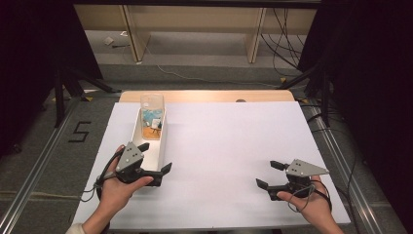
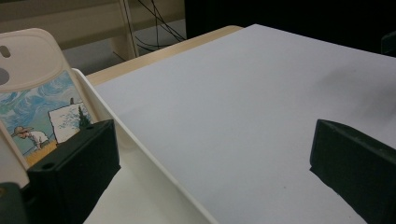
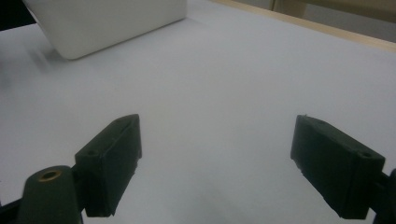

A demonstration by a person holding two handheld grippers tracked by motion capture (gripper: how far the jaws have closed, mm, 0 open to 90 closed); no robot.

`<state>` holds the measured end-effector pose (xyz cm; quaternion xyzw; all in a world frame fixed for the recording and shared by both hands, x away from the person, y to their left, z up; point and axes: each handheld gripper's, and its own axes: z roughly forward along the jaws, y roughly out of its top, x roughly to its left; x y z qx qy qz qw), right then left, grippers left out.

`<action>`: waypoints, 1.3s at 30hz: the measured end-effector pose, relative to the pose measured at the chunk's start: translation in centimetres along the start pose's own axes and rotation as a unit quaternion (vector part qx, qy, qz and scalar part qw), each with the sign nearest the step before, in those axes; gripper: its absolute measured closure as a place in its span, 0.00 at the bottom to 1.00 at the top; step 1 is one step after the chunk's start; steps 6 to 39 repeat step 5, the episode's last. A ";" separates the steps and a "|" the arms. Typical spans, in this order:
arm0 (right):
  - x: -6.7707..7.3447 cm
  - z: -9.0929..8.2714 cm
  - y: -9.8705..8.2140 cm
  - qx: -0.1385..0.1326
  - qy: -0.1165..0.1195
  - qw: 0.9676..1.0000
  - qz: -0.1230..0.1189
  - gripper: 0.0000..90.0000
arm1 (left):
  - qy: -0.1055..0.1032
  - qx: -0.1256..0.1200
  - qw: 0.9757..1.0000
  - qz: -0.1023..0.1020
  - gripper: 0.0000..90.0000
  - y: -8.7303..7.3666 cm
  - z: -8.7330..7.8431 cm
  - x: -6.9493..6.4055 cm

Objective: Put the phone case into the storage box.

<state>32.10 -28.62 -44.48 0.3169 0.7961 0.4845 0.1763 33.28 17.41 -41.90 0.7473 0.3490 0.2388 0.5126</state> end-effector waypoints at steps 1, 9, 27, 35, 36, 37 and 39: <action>0.0 0.0 0.0 0.000 0.000 1.000 0.000 0.19 | 0.000 0.000 1.000 0.000 0.01 0.0 0.0 0.0; 0.0 0.0 0.0 0.000 0.000 1.000 -0.001 0.19 | 0.000 -0.002 1.000 0.000 0.01 0.0 0.0 -0.1; 0.0 0.0 0.0 0.000 0.000 1.000 -0.001 0.19 | 0.000 -0.002 1.000 0.000 0.01 0.0 0.0 -0.1; 0.0 0.0 0.0 0.000 0.000 1.000 -0.001 0.19 | 0.000 -0.002 1.000 0.000 0.01 0.0 0.0 -0.1; 0.0 0.0 0.0 0.000 0.000 1.000 -0.001 0.19 | 0.000 -0.002 1.000 0.000 0.01 0.0 0.0 -0.1; 0.0 0.0 0.0 0.000 0.000 1.000 -0.001 0.19 | 0.000 -0.002 1.000 0.000 0.01 0.0 0.0 -0.1; 0.0 0.0 0.0 0.000 0.000 1.000 -0.001 0.19 | 0.000 -0.002 1.000 0.000 0.01 0.0 0.0 -0.1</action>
